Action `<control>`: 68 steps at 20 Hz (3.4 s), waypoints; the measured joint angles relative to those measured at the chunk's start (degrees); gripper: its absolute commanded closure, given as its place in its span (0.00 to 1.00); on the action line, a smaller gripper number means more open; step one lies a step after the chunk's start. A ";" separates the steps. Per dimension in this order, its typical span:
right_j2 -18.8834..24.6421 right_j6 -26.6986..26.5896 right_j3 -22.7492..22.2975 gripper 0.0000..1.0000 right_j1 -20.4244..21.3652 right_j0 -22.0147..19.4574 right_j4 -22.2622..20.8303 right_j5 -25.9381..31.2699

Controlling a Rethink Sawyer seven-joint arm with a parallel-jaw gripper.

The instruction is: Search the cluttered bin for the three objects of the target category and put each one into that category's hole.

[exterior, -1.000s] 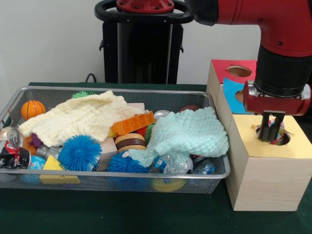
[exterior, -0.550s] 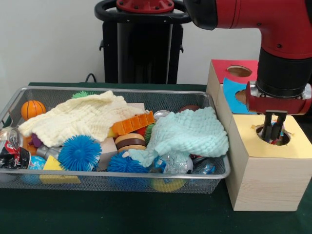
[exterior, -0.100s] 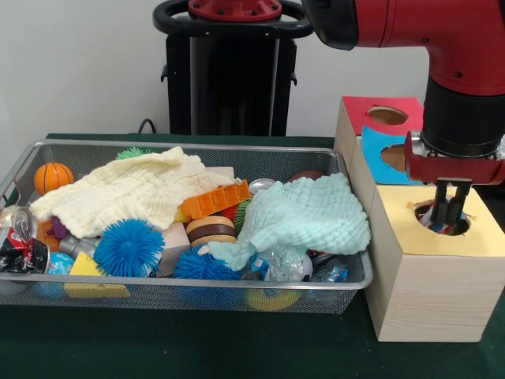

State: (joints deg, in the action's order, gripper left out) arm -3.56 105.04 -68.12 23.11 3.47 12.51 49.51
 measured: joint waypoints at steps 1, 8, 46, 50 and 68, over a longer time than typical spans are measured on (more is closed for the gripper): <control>0.00 0.00 0.00 1.00 -0.03 0.12 0.01 0.00; -0.86 0.01 0.76 1.00 -1.38 1.53 0.00 0.00; -7.26 0.04 7.21 1.00 -7.84 5.57 0.02 0.09; -7.28 0.04 7.14 1.00 -7.65 5.57 0.01 0.09; -7.67 0.04 5.44 1.00 -2.59 5.60 -0.03 1.06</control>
State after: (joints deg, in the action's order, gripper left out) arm -11.23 105.07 -62.69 20.52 9.07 12.48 50.57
